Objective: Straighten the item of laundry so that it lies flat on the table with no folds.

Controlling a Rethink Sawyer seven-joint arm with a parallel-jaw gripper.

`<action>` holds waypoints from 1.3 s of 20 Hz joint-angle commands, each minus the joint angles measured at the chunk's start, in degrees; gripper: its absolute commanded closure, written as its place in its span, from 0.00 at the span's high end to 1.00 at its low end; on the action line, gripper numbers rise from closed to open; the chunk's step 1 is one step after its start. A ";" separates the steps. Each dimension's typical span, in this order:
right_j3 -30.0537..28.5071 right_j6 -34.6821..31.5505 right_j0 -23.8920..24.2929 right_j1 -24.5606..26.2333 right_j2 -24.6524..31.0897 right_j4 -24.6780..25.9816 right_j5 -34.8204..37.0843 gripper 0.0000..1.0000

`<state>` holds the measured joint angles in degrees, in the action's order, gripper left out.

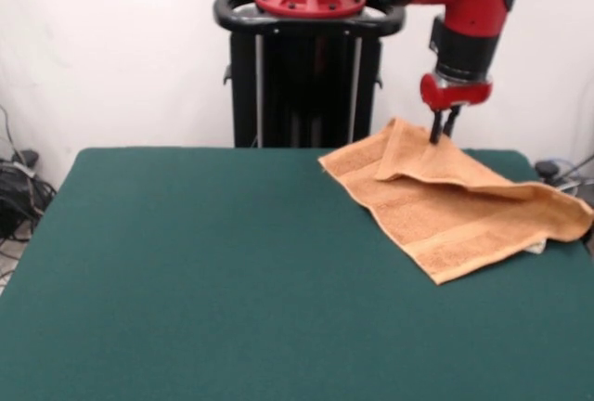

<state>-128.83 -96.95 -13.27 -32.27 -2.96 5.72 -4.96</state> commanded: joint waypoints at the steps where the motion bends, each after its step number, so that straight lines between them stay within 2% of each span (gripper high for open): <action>1: -3.09 -14.27 2.87 -0.81 2.58 -3.58 1.13 0.00; 12: -4.14 -13.59 3.64 -2.05 3.22 -3.49 0.55 0.00; 19: -7.39 -11.21 9.10 -10.31 4.21 -2.38 6.16 0.00; 26: -6.62 -10.82 8.77 -9.66 3.81 -2.98 5.55 0.00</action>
<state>-136.95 -96.95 -5.36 -42.16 -2.98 5.74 -4.91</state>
